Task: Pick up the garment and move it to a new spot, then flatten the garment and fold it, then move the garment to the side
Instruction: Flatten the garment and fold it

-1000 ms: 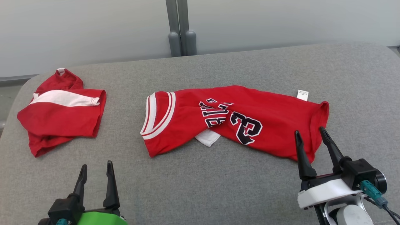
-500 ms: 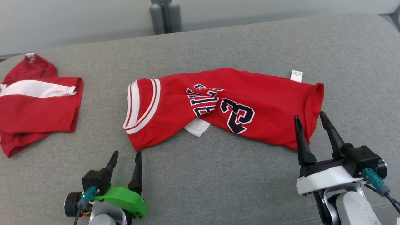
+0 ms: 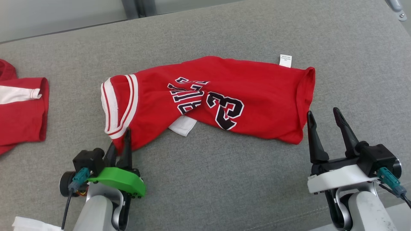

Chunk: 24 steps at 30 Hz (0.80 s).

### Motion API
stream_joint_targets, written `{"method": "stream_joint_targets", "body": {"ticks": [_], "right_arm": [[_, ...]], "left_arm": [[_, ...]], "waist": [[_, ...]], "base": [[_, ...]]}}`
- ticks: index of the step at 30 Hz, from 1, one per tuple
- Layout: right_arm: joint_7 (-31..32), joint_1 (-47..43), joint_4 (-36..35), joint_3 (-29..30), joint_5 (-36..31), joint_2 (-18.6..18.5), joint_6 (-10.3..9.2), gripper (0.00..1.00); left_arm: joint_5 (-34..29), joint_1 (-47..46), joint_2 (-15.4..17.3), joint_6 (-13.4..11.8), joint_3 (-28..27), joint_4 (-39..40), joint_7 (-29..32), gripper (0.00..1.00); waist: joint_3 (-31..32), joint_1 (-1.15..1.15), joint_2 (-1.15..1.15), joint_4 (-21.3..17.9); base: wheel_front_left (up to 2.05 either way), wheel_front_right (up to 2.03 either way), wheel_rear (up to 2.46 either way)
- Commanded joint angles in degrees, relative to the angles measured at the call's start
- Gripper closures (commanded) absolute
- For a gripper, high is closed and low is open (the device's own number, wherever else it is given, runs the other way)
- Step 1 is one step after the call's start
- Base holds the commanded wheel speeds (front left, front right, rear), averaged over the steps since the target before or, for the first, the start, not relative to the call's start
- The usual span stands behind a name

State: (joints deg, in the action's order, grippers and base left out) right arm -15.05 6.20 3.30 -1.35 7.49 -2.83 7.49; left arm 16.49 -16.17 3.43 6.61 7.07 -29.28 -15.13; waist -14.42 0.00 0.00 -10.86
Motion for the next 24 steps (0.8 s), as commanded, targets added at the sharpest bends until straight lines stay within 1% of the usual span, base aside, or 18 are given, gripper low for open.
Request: {"method": "stream_joint_targets", "body": {"ticks": [1,4,13,19,24], "right_arm": [[-0.2,0.5,-0.1,0.4,0.4,-0.1,0.00,0.00],[-0.2,0.4,0.0,0.6,0.2,-0.1,0.00,0.00],[-0.2,-1.0,0.6,0.4,0.1,-0.1,0.00,0.00],[-0.2,-1.9,1.0,0.1,0.7,-0.1,0.00,0.00],[-0.2,-2.4,1.1,-0.2,1.1,-0.1,0.00,0.00]], "left_arm": [[-0.8,-0.5,0.2,0.4,0.3,1.6,0.0,1.00],[-1.3,0.5,0.0,0.5,1.2,6.5,0.0,1.00],[-4.6,4.7,-0.2,0.9,4.4,25.6,0.0,1.00],[-7.6,8.3,1.1,0.9,8.6,36.8,0.0,1.00],[-9.1,10.4,2.2,0.8,11.2,44.6,0.2,1.00]], "waist": [[0.2,0.00,0.00,0.3],[1.0,0.00,0.00,1.4],[4.5,0.00,0.00,5.1],[6.7,0.00,0.00,6.0],[7.6,0.00,0.00,5.3]], "base": [[0.00,0.00,0.00],[0.00,0.00,0.00],[0.00,0.00,0.00],[0.00,0.00,0.00],[0.00,0.00,0.00]]}}
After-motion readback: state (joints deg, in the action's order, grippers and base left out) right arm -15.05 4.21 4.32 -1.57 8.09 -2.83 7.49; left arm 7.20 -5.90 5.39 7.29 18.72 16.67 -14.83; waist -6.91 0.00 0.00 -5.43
